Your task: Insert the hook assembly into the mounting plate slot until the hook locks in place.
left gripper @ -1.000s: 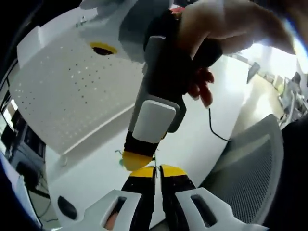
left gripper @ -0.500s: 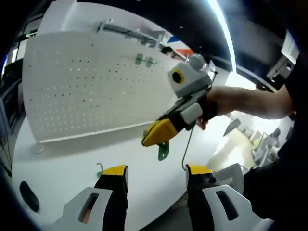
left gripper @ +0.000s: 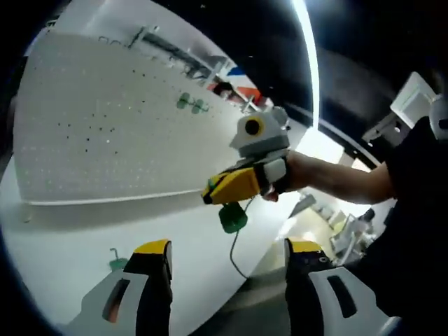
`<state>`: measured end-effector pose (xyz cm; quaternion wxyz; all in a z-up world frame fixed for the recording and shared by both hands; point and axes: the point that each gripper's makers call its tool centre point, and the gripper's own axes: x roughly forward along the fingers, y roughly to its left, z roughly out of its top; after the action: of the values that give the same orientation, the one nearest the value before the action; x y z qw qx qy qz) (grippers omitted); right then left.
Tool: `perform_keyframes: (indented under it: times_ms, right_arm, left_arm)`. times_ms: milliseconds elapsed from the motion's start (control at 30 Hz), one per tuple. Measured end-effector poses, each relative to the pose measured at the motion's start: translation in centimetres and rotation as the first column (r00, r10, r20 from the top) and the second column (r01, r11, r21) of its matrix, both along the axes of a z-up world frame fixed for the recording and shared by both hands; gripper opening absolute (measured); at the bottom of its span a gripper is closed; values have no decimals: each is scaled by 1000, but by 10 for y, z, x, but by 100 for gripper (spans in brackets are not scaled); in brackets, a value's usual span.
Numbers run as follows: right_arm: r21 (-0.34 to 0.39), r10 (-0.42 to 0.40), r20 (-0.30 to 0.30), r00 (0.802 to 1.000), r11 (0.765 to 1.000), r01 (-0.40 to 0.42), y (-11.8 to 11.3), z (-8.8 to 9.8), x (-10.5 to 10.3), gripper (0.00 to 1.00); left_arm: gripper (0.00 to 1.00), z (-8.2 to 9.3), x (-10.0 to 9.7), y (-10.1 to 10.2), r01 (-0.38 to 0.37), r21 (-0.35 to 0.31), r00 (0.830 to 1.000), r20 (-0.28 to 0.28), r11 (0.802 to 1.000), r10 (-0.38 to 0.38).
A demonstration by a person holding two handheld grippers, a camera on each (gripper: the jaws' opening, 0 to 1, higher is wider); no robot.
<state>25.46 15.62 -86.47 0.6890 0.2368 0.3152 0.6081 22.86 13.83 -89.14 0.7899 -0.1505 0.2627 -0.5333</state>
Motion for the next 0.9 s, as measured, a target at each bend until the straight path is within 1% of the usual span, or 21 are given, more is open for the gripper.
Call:
perform_keyframes:
  times_ms: [33,67,133,167,200,233,267,300,333,367,400,433,500,600,700,733,767,900]
  right_arm:
    - [46,23,-18,1000,999,-22,2,8,-5,0]
    - [61,44,-14,999,997,-43,3,12,-9,0]
    - [102,99,31,995,990,-101,6,22,-19,0]
    - [131,115,31,993,984,-118,7,28,-24,0]
    - [174,137,28,990,975,-139,9,37,-30,0]
    - [207,147,40,988,966,-152,10,43,-33,0]
    - [255,165,44,985,952,-171,11,53,-38,0]
    - [285,170,45,984,942,-175,11,59,-40,0]
    - [317,172,38,984,932,-175,11,65,-41,0]
    - [359,186,18,982,916,-180,10,73,-43,0]
    - [377,190,13,982,908,-181,10,76,-44,0]
    - [401,207,12,978,895,-194,10,81,-47,0]
    - [415,222,20,975,885,-210,10,85,-51,0]
    - [447,247,28,969,864,-233,11,93,-56,0]
    - [502,261,26,965,831,-238,9,105,-59,0]
    - [534,266,13,964,813,-232,6,112,-58,0]
    - [544,275,7,961,805,-235,5,114,-59,0]
    - [545,276,36,960,800,-250,6,118,-62,0]
  left_arm:
    - [66,6,-2,-2,21,-28,1000,-13,999,-21]
    - [67,10,-3,-3,37,-44,999,-14,998,-38]
    - [67,24,-8,-8,80,-99,997,-12,992,-82]
    - [66,35,-11,-11,102,-144,994,-16,984,-105]
    - [66,41,-13,-12,114,-170,993,-16,979,-119]
    - [67,47,-15,-14,129,-194,991,-16,973,-135]
    - [66,55,-17,-16,144,-222,989,-11,964,-150]
    - [66,60,-18,-18,154,-242,987,-5,958,-160]
    - [65,65,-21,-19,168,-268,984,-5,948,-176]
    - [63,68,-21,-19,174,-283,983,1,943,-181]
    - [62,71,-22,-20,177,-296,983,3,939,-185]
    - [61,74,-23,-20,185,-310,981,4,933,-193]
    - [60,81,-26,-21,202,-341,977,10,918,-211]
    - [59,87,-29,-24,224,-355,972,12,908,-235]
    - [57,91,-37,-27,269,-363,960,32,892,-277]
    - [56,93,-39,-27,282,-369,956,32,886,-291]
    - [55,96,-40,-27,284,-379,956,37,881,-292]
    - [51,106,-40,-28,285,-411,956,51,866,-290]
